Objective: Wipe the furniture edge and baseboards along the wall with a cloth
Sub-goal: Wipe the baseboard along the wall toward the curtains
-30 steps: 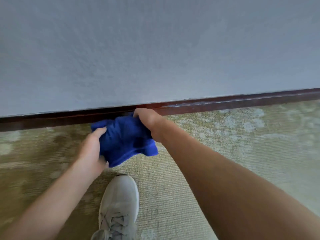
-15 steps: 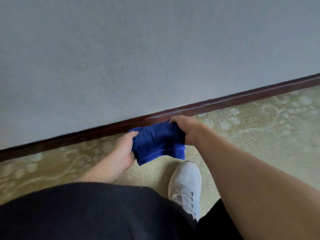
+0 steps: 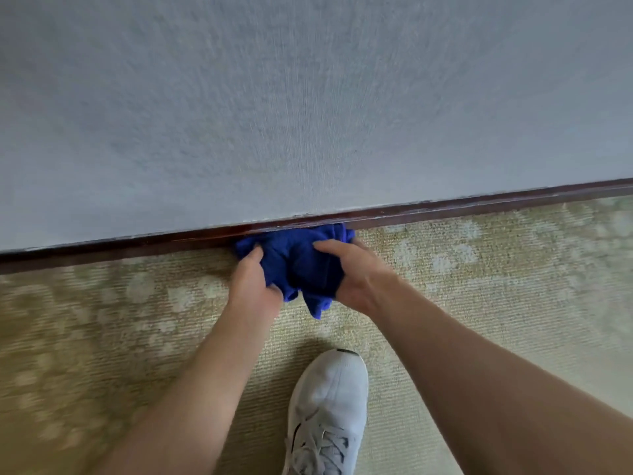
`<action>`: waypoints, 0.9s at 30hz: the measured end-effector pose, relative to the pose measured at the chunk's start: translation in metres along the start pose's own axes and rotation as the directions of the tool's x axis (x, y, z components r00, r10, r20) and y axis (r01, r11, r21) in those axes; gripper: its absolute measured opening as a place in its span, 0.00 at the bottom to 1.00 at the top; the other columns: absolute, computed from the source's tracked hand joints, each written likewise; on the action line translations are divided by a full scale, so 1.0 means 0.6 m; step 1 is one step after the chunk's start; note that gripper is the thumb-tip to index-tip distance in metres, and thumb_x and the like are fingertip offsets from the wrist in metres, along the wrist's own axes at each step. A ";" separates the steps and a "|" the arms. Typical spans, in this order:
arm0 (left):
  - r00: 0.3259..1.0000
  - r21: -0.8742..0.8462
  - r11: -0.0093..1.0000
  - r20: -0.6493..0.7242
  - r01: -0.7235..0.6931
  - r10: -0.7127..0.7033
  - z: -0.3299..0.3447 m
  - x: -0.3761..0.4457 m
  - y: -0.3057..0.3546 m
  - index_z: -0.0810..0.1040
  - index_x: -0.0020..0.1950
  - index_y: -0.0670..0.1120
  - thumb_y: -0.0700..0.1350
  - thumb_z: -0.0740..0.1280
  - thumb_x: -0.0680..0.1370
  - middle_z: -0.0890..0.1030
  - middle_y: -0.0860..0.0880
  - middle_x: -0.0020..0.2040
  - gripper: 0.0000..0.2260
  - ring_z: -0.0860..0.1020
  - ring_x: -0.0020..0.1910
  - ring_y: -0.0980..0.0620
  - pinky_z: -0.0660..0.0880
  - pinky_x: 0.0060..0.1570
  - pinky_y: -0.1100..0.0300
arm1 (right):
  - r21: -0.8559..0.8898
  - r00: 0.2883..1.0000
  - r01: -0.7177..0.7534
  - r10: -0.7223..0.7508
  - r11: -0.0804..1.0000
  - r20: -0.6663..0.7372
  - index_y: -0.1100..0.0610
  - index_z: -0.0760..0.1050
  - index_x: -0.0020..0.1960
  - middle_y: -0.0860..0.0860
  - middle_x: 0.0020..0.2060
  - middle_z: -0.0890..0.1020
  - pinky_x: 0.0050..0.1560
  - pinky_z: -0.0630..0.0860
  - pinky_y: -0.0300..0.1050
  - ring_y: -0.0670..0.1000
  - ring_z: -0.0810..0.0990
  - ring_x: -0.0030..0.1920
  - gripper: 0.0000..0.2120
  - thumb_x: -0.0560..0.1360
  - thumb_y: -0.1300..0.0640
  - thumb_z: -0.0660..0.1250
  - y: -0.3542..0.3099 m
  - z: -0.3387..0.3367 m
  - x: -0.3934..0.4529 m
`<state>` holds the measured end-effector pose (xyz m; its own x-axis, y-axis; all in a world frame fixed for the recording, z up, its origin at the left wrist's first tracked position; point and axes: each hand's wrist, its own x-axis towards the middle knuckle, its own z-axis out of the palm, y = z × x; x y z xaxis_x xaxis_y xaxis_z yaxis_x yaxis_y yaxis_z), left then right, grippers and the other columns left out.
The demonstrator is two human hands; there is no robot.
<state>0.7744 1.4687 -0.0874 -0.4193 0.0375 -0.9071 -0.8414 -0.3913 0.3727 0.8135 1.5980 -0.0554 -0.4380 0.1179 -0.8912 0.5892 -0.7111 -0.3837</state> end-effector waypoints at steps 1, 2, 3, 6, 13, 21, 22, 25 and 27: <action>1.000 -0.029 1.000 -0.013 0.009 -0.010 0.002 0.002 -0.003 0.76 0.58 0.45 0.50 0.61 0.81 0.82 0.47 0.51 0.12 0.82 0.37 0.48 0.75 0.38 0.59 | -0.025 1.000 0.014 -0.014 1.000 0.001 0.58 0.70 0.65 0.62 0.59 0.80 0.48 0.80 0.63 0.63 0.81 0.55 0.20 0.74 0.66 0.68 -0.002 0.003 0.000; 0.999 -0.038 0.999 -0.035 -0.004 0.002 -0.001 0.010 -0.007 0.75 0.57 0.45 0.51 0.62 0.81 0.82 0.48 0.47 0.11 0.82 0.32 0.52 0.76 0.34 0.62 | -0.049 0.999 0.037 -0.038 0.998 -0.014 0.58 0.70 0.65 0.61 0.60 0.80 0.50 0.80 0.62 0.63 0.81 0.55 0.20 0.75 0.67 0.67 -0.003 0.004 0.002; 0.999 -0.041 0.999 -0.038 -0.012 0.011 -0.002 0.016 -0.010 0.75 0.54 0.45 0.51 0.61 0.81 0.81 0.50 0.43 0.10 0.81 0.26 0.55 0.76 0.29 0.66 | -0.076 0.998 0.057 -0.060 0.995 -0.031 0.58 0.69 0.65 0.61 0.60 0.80 0.52 0.80 0.62 0.62 0.81 0.56 0.19 0.75 0.67 0.66 -0.003 0.002 0.007; 0.997 -0.004 0.997 -0.041 -0.072 0.072 -0.008 0.028 -0.017 0.75 0.49 0.45 0.51 0.61 0.82 0.81 0.51 0.37 0.10 0.78 0.22 0.59 0.73 0.25 0.70 | -0.177 0.987 0.127 -0.142 0.976 -0.073 0.60 0.72 0.60 0.60 0.57 0.81 0.58 0.78 0.63 0.61 0.81 0.57 0.14 0.75 0.65 0.65 -0.001 -0.002 0.018; 0.976 0.053 0.981 -0.106 -0.186 0.191 -0.016 0.044 -0.026 0.77 0.56 0.50 0.54 0.66 0.76 0.81 0.46 0.49 0.12 0.81 0.38 0.49 0.76 0.25 0.61 | -0.048 0.965 0.262 -0.262 0.964 0.012 0.60 0.74 0.52 0.57 0.47 0.82 0.55 0.79 0.57 0.57 0.82 0.49 0.05 0.77 0.64 0.62 0.040 0.007 0.041; 0.981 0.164 0.968 0.070 -0.189 0.179 0.059 -0.013 -0.053 0.78 0.59 0.42 0.46 0.66 0.79 0.83 0.41 0.54 0.12 0.82 0.48 0.45 0.78 0.45 0.56 | 0.103 0.902 0.402 -0.373 0.910 -0.218 0.60 0.73 0.51 0.53 0.38 0.78 0.42 0.78 0.48 0.54 0.78 0.38 0.05 0.76 0.65 0.61 -0.033 -0.075 0.022; 0.976 0.165 0.966 0.124 -0.200 0.180 0.066 -0.017 -0.061 0.78 0.61 0.41 0.45 0.65 0.79 0.83 0.40 0.54 0.12 0.82 0.47 0.45 0.78 0.44 0.58 | 0.140 0.881 0.436 -0.389 0.889 -0.272 0.59 0.73 0.49 0.52 0.35 0.77 0.37 0.76 0.45 0.52 0.77 0.35 0.05 0.76 0.65 0.60 -0.037 -0.084 0.028; 0.971 0.056 0.971 0.058 -0.234 0.231 0.051 -0.025 -0.040 0.79 0.54 0.43 0.44 0.64 0.80 0.82 0.44 0.45 0.07 0.82 0.36 0.51 0.77 0.33 0.64 | 0.140 0.900 0.417 -0.385 0.898 -0.205 0.58 0.68 0.45 0.52 0.35 0.74 0.35 0.72 0.42 0.51 0.74 0.35 0.04 0.77 0.65 0.58 -0.002 -0.041 0.034; 0.954 -0.062 0.952 -0.048 -0.299 0.296 0.007 -0.015 -0.010 0.78 0.51 0.45 0.45 0.62 0.81 0.83 0.43 0.47 0.07 0.83 0.37 0.50 0.79 0.36 0.63 | 0.082 0.936 0.353 -0.352 0.932 -0.018 0.60 0.70 0.48 0.56 0.39 0.76 0.38 0.74 0.44 0.53 0.76 0.39 0.04 0.78 0.66 0.58 0.027 0.000 0.032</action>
<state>0.7817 1.4747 -0.0806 -0.6328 -0.1242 -0.7643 -0.6550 -0.4405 0.6139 0.8145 1.5889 -0.0785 -0.6054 0.3731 -0.7030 0.3391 -0.6782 -0.6520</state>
